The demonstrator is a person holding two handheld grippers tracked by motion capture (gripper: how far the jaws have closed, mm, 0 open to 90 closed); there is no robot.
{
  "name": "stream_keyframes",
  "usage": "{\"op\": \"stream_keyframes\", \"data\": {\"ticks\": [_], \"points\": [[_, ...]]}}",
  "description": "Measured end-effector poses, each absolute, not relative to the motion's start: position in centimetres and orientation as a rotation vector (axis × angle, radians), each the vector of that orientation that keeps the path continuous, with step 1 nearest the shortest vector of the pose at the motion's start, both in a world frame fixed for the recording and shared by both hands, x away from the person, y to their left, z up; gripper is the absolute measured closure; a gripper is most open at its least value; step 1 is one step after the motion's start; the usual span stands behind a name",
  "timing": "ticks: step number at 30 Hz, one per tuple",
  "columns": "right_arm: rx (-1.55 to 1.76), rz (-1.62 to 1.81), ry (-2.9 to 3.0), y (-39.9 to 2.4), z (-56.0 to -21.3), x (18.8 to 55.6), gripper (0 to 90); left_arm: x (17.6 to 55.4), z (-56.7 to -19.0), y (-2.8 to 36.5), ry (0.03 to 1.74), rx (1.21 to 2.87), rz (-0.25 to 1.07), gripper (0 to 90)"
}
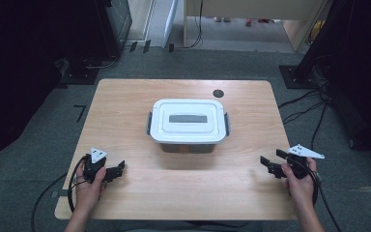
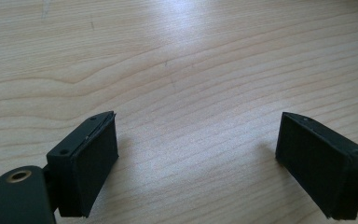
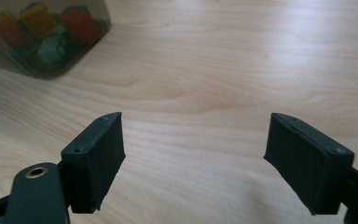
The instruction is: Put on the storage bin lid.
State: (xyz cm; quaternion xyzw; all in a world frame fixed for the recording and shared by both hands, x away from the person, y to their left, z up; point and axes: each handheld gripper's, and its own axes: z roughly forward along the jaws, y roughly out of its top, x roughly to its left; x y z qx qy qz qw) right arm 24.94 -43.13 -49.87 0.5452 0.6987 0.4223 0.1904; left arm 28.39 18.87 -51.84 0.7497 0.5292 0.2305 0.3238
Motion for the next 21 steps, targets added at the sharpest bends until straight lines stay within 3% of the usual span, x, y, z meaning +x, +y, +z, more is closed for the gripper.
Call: {"op": "stream_keyframes", "data": {"ticks": [21], "points": [[1.610,1.127,1.968,-44.8,-51.8,20.8,18.5,28.4,-51.8,18.9,1.388,1.969,0.604,12.8]]}}
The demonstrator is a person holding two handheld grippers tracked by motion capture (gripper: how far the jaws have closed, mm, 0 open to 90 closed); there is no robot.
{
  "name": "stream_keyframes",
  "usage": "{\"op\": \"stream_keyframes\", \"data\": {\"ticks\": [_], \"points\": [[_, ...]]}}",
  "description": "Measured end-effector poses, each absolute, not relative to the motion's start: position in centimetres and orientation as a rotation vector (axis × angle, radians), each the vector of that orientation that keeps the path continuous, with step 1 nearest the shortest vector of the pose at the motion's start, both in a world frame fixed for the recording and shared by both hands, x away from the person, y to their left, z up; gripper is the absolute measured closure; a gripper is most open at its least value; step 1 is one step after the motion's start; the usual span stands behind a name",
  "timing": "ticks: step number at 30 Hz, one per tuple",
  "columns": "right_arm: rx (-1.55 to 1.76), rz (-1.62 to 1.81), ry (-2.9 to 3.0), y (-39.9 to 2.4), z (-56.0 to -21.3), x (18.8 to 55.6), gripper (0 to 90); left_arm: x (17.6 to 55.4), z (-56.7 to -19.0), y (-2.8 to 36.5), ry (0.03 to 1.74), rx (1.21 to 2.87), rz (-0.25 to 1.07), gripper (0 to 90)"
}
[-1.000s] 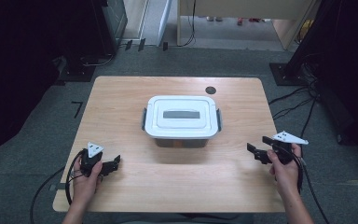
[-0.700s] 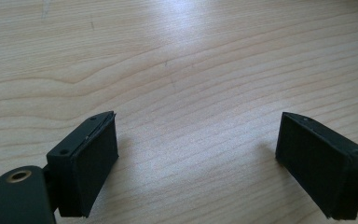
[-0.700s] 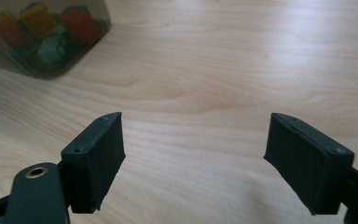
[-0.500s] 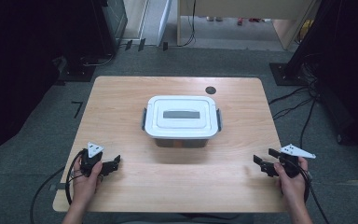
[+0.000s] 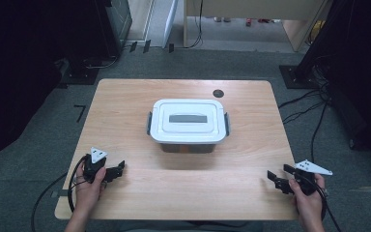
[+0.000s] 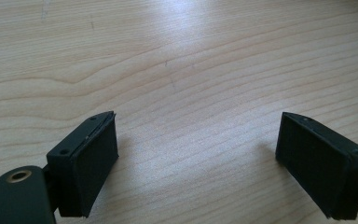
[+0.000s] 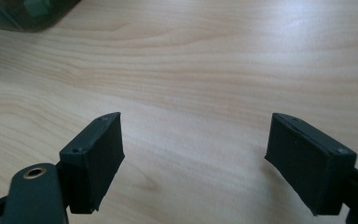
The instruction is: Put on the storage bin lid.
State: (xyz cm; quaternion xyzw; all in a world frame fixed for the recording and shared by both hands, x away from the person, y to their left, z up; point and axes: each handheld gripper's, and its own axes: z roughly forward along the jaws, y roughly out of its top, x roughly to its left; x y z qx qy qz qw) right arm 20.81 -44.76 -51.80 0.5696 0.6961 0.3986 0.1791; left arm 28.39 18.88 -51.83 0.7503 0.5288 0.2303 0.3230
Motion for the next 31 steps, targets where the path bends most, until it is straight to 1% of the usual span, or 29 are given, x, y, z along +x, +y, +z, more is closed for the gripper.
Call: {"op": "stream_keyframes", "data": {"ticks": [7,11,15,17,20,27,31], "points": [[1.617,1.094,1.978,-44.9,-52.4,19.2,18.0,28.4,-51.8,18.9,1.388,1.967,0.605,12.8],[1.585,1.036,1.985,-44.7,-52.4,19.0,17.7,28.4,-51.8,18.9,1.388,1.967,0.605,12.8],[1.547,0.953,2.006,-43.8,-52.5,19.0,14.2,28.4,-51.8,18.9,1.388,1.967,0.605,12.8],[1.520,0.901,2.025,-43.2,-52.6,19.1,9.4,28.4,-51.8,18.9,1.388,1.967,0.605,12.8],[1.519,0.895,2.039,-43.0,-52.6,19.2,6.0,28.4,-51.8,18.9,1.388,1.967,0.605,12.8],[1.519,0.887,2.050,-43.0,-52.6,19.4,2.7,28.4,-51.8,18.9,1.389,1.967,0.605,12.8],[1.516,0.886,2.052,-43.0,-52.6,19.4,2.4,28.4,-51.8,18.9,1.388,1.969,0.605,12.7]]}}
